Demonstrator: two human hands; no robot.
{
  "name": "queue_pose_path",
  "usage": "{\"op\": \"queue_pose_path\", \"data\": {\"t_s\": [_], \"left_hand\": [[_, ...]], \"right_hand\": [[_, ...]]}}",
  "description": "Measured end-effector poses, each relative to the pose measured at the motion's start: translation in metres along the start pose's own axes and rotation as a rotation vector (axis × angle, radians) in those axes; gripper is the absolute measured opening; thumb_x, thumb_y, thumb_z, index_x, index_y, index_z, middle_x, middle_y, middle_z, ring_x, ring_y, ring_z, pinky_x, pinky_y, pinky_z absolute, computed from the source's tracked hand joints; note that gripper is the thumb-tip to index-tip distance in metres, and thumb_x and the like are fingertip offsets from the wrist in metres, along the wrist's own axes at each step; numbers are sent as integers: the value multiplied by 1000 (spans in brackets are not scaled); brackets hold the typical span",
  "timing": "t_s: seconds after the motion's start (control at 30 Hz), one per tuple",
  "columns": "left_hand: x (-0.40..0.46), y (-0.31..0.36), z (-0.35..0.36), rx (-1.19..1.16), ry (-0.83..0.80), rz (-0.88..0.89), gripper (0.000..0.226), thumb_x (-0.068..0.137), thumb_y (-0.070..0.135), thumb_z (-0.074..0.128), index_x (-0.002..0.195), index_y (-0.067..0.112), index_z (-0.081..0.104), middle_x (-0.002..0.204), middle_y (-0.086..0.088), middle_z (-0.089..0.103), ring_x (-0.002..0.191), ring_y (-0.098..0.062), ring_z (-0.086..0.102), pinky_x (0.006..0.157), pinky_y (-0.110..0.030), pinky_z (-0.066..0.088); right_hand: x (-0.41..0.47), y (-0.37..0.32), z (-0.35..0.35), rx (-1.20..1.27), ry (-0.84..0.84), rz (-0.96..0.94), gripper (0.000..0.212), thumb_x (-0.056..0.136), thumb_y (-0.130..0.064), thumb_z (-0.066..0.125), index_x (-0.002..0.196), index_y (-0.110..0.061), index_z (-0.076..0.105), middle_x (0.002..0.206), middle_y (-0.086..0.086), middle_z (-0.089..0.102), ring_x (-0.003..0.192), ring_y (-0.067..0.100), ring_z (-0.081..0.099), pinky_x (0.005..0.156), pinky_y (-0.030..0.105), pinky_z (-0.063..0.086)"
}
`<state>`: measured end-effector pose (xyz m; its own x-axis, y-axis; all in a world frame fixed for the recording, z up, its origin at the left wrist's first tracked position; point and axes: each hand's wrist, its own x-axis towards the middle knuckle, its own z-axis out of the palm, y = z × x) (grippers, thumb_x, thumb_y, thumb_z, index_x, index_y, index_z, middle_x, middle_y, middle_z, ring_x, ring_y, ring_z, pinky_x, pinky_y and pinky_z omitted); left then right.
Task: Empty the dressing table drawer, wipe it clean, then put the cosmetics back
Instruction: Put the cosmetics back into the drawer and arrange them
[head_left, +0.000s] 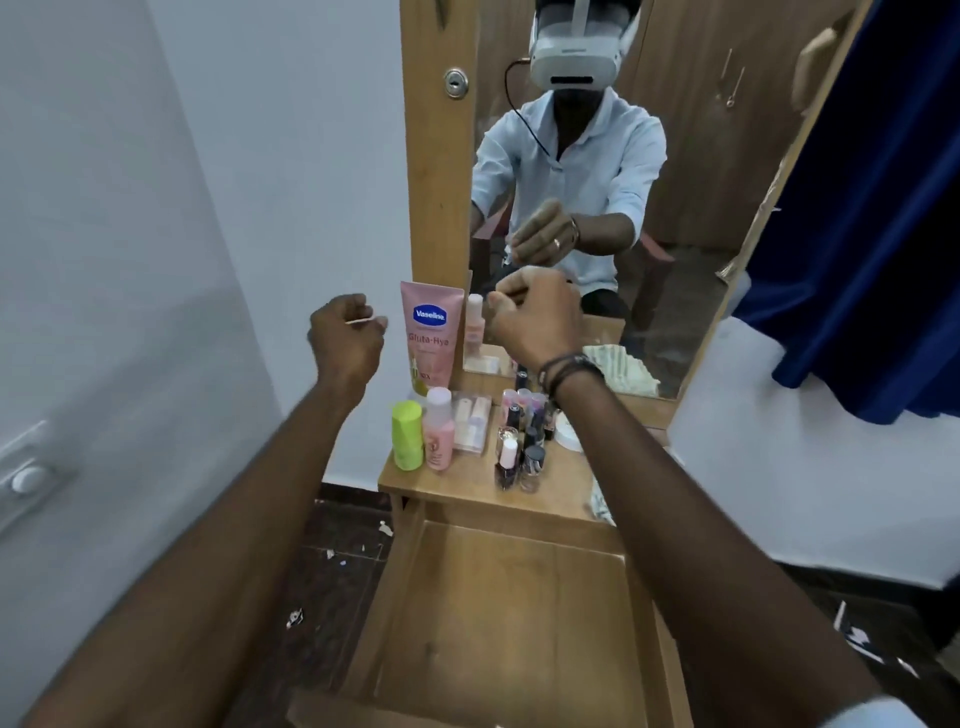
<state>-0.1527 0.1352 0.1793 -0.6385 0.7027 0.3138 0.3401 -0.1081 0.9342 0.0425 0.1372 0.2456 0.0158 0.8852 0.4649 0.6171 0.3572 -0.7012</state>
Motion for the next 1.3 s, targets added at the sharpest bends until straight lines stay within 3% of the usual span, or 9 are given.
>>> {"op": "queue_pose_path", "data": {"t_s": [0.07, 0.2, 0.33, 0.5, 0.6, 0.7, 0.87, 1.1, 1.3], "left_hand": [[15, -11, 7, 44, -146, -103, 52, 84, 8, 75, 132, 0, 56, 122, -16, 65, 107, -33, 65, 82, -37, 55], [19, -25, 14, 54, -309, -101, 56, 84, 4, 75, 135, -3, 52, 123, -20, 63, 96, -25, 60, 59, -26, 46], [18, -28, 17, 36, -393, -15, 38, 83, -3, 72, 121, -4, 63, 116, -22, 68, 89, -20, 60, 68, -26, 47], [18, -28, 21, 48, -363, 68, 27, 79, -8, 67, 105, 0, 72, 103, -16, 74, 83, -20, 65, 82, -40, 58], [15, -8, 15, 61, -317, 169, 25, 79, -6, 67, 102, 1, 74, 97, -11, 75, 69, -5, 64, 69, -26, 54], [7, 36, 1, 3, -276, 313, 31, 76, 6, 64, 104, 8, 76, 94, -5, 77, 74, -7, 68, 72, -25, 57], [-44, 106, -35, -145, -288, 475, 28, 82, 14, 70, 110, 16, 73, 96, -1, 76, 86, -14, 74, 79, -37, 61], [-175, 55, -51, -173, -326, 203, 35, 81, 1, 75, 84, 36, 70, 80, 15, 76, 76, 4, 70, 69, -15, 54], [-229, -20, -51, -30, -417, -54, 25, 77, -3, 77, 96, 13, 75, 86, 6, 78, 81, -7, 75, 74, -32, 62]], "right_hand": [[8, 0, 23, -48, -86, 48, 18, 82, -20, 68, 68, -10, 70, 72, 2, 70, 73, 20, 67, 66, 34, 57], [18, 10, 61, -95, -234, 141, 13, 82, -17, 66, 73, -7, 67, 74, 10, 69, 72, 27, 67, 55, 29, 50], [17, 20, 84, -99, -284, 161, 3, 77, -11, 69, 76, -10, 67, 79, 9, 70, 70, 24, 65, 51, 23, 42], [10, 19, 88, -82, -194, 93, 15, 78, -15, 72, 67, -16, 63, 72, 2, 68, 69, 20, 63, 55, 26, 49], [11, 6, 70, -5, -136, 3, 20, 80, -10, 72, 66, -21, 63, 69, -3, 65, 65, 12, 60, 60, 27, 52], [12, -13, 39, 130, -52, -109, 6, 80, -11, 72, 80, -17, 73, 76, -5, 71, 70, 7, 66, 68, 29, 58], [-30, -32, -33, 430, 63, -243, 17, 89, -13, 68, 105, -11, 71, 97, -2, 73, 86, 5, 71, 77, 27, 59], [-151, 29, -58, 211, -33, -222, 14, 91, -16, 65, 101, -23, 71, 76, -29, 62, 67, -15, 59, 58, 1, 38], [-218, 89, -26, 236, -297, 0, 16, 89, -14, 66, 101, -23, 70, 89, -23, 72, 81, -7, 68, 70, 19, 56]]}}
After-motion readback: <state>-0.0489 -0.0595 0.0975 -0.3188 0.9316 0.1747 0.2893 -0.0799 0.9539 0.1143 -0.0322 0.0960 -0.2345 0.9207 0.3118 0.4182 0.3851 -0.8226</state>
